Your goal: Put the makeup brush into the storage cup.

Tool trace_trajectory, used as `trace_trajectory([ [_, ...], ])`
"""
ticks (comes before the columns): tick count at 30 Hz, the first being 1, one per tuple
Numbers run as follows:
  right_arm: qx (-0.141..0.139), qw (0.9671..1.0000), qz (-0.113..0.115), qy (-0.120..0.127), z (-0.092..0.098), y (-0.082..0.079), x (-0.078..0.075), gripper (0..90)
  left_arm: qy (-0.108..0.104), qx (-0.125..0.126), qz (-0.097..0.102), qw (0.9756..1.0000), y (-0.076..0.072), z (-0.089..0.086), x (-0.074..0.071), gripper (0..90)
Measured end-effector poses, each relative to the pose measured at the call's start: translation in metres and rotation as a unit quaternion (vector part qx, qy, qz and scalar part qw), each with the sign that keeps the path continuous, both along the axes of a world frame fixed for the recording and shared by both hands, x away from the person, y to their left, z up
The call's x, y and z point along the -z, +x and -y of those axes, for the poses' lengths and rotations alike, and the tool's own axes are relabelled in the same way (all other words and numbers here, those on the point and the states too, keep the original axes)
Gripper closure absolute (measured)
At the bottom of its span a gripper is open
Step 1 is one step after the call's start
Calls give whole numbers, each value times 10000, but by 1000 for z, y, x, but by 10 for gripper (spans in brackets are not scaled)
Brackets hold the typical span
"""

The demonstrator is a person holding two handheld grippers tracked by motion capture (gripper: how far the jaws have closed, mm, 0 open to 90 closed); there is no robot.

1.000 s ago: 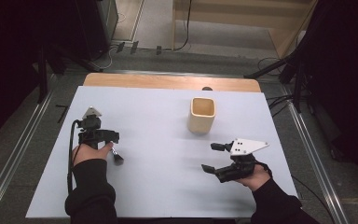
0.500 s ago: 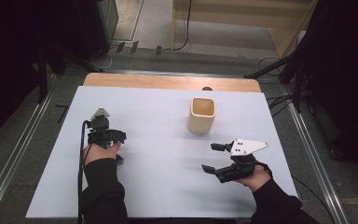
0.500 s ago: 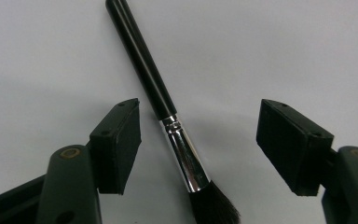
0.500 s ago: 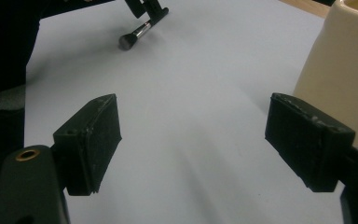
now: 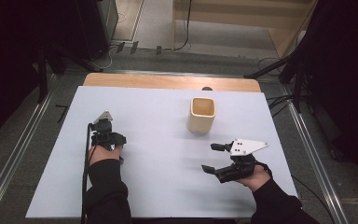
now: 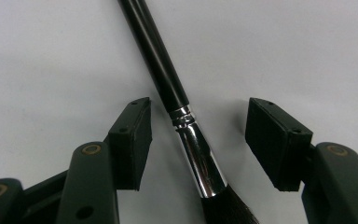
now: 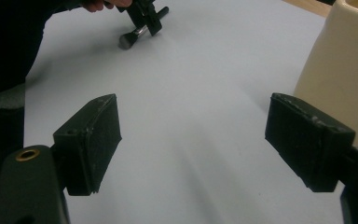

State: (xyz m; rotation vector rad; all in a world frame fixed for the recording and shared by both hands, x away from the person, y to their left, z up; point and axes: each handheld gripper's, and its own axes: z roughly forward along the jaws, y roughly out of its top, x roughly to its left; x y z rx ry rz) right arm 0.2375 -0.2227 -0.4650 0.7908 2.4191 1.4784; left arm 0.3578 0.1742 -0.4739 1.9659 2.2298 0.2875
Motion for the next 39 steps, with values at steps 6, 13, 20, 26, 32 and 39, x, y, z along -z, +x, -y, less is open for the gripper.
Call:
trace_trajectory([
  [6,-16,10000,12,-27,-1,0,0,191,102,10,-38,9999,0,1,0,445],
  [13,-15,10000,26,-31,-1,0,0,192,117,4,-66,9999,-1,-2,-2,554],
  [20,-6,10000,9,-60,-1,0,0,198,132,132,-44,9998,-3,-1,-3,726],
  [26,-17,10000,35,-67,-1,0,0,198,-7,165,-63,9998,-3,-5,-3,782],
  [32,-25,10000,7,-57,-1,0,0,198,-307,301,195,9989,-9,-14,-3,786],
  [39,-7,10000,-14,-49,-1,0,0,198,-445,411,365,9975,-13,-20,-11,786],
])
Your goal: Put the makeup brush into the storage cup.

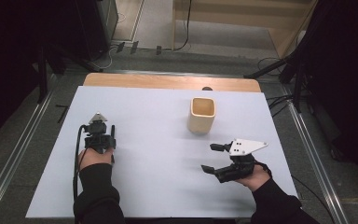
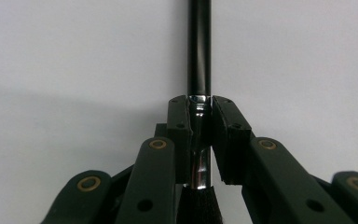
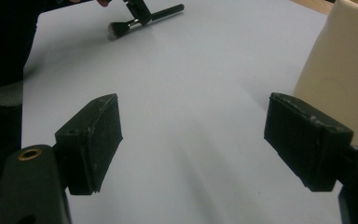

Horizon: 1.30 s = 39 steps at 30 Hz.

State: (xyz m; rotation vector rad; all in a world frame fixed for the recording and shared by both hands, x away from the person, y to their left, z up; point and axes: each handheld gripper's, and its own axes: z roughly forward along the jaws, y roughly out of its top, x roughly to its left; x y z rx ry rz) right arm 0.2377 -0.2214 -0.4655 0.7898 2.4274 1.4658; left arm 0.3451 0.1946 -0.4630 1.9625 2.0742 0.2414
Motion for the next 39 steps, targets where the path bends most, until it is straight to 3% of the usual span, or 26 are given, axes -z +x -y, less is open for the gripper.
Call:
trace_trajectory([
  [2,-4,10000,-1,-13,0,0,0,198,13,59,15,10000,-1,0,-4,786],
  [9,-11,10000,-5,-20,1,0,1,198,-427,513,132,9977,-1,-5,-16,786],
  [16,3,10000,-76,59,2,0,1,197,-967,1020,191,9899,3,-18,-26,786],
  [20,35,9999,-101,58,3,-1,1,197,-928,1320,185,9867,5,-20,-32,786],
  [24,68,9998,-148,88,5,-1,0,197,-1156,1643,169,9795,6,-22,-35,786],
  [26,19,9995,-289,79,6,1,1,197,-1268,1764,153,9760,8,-24,-37,786],
  [30,-17,9995,-320,24,6,2,2,197,-1461,2120,326,9657,9,-23,-41,786],
  [32,-18,9993,-370,52,6,2,2,197,-1431,2485,348,9574,8,-19,-42,786],
  [36,42,9994,-335,48,6,3,1,197,-1306,2876,358,9481,7,-11,-42,786],
  [39,152,9991,-407,0,5,3,0,195,-1360,3116,474,9393,6,-8,-43,786],
])
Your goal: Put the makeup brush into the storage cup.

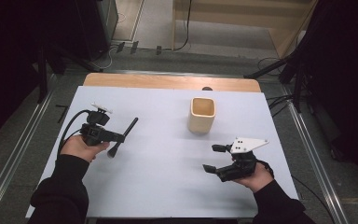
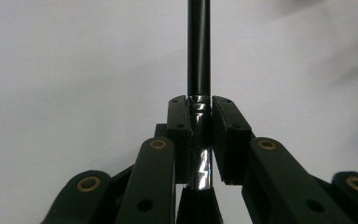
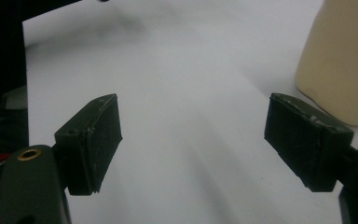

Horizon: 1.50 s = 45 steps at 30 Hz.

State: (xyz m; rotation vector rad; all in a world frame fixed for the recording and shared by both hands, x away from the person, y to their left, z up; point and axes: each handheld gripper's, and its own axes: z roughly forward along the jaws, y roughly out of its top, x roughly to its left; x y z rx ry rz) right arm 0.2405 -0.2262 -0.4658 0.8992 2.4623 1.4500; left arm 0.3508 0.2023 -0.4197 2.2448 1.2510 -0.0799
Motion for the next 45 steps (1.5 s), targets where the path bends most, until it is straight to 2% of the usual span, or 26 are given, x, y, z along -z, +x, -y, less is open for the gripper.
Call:
trace_trajectory([
  [1,43,10000,-7,2,0,0,0,194,-49,98,-10,9999,0,1,0,786],
  [2,61,10000,-8,15,-1,0,-1,192,-77,158,60,9998,-1,3,0,786],
  [6,134,9999,-27,100,-2,1,-3,187,-148,456,46,9988,-2,10,0,786],
  [9,61,9999,29,104,-4,2,-4,187,-151,629,87,9979,-2,13,-1,786],
  [12,28,9999,112,108,-5,3,-4,191,-251,701,101,9972,0,14,-2,786],
  [14,3,9998,137,130,-5,5,-5,192,-268,850,166,9959,0,17,-4,786],
  [18,2,9999,104,123,-7,6,-6,192,-262,1182,233,9924,-1,25,-5,786],
  [22,-178,9998,52,64,-12,6,-5,217,-265,1395,274,9895,-2,36,-5,786],
  [23,-225,9997,-20,61,-12,7,-5,219,-287,1432,218,9890,-1,39,-5,786],
  [25,-315,9994,-119,45,-14,9,-5,219,-288,1508,241,9879,-2,44,-4,786],
  [28,-325,9994,-87,-19,-16,8,-6,219,-359,1684,150,9849,-1,50,-3,786],
  [30,-354,9994,-60,-29,-16,8,-7,232,-498,1750,36,9833,0,52,-3,786],
  [32,-385,9992,-67,-27,-16,7,-7,237,-497,1752,-9,9833,0,55,-3,786],
  [37,-414,9991,-126,-30,-15,7,-5,237,-595,2011,2,9778,-4,63,-4,786],
  [38,-421,9990,-125,-23,-15,8,-5,238,-618,2086,-19,9761,-5,64,-3,786],
  [40,-441,9990,-114,-12,-15,9,-6,243,-601,2153,-43,9747,-6,65,-2,785],
  [45,-575,9983,-14,-124,-19,11,-10,248,-576,2416,-77,9686,-12,68,2,786],
])
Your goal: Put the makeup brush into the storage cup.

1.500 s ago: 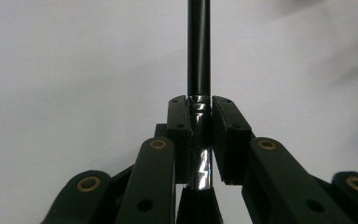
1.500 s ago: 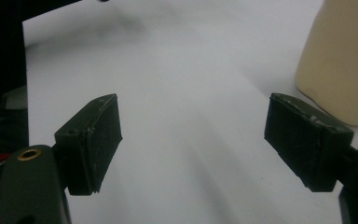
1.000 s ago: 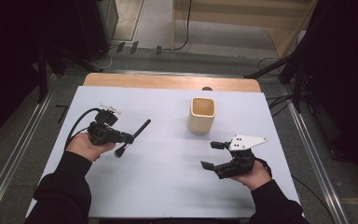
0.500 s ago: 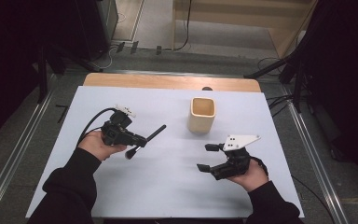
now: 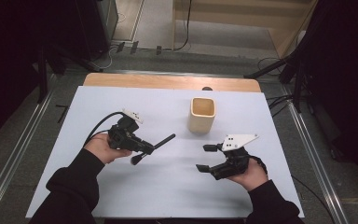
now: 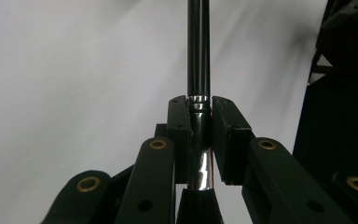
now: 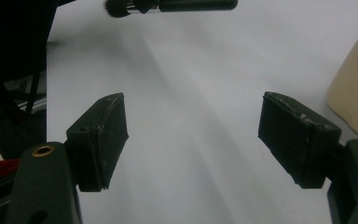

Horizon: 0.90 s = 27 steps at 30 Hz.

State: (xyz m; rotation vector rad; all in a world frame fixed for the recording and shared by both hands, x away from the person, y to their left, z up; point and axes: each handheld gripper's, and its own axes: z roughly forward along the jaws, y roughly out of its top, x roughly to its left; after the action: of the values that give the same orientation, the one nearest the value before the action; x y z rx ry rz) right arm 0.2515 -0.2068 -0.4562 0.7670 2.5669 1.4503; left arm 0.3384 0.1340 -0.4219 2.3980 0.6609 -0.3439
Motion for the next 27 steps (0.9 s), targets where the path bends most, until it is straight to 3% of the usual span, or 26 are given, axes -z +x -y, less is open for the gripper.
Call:
trace_trajectory([
  [5,13,9999,34,-102,-5,2,-6,250,43,211,18,9998,-3,5,1,786],
  [12,-354,9993,-19,-71,-12,12,-10,246,43,511,-16,9987,-4,14,0,786],
  [15,-485,9987,-7,-157,-15,16,-13,216,140,617,22,9980,-4,18,0,786],
  [23,-1031,9937,-120,-414,-29,29,-15,189,157,888,-11,9959,-5,30,0,786],
  [25,-1065,9930,-169,-484,-32,31,-14,198,251,1042,128,9942,-7,33,0,786],
  [27,-1119,9921,-203,-526,-36,34,-14,208,281,1143,66,9930,-7,34,1,786],
])
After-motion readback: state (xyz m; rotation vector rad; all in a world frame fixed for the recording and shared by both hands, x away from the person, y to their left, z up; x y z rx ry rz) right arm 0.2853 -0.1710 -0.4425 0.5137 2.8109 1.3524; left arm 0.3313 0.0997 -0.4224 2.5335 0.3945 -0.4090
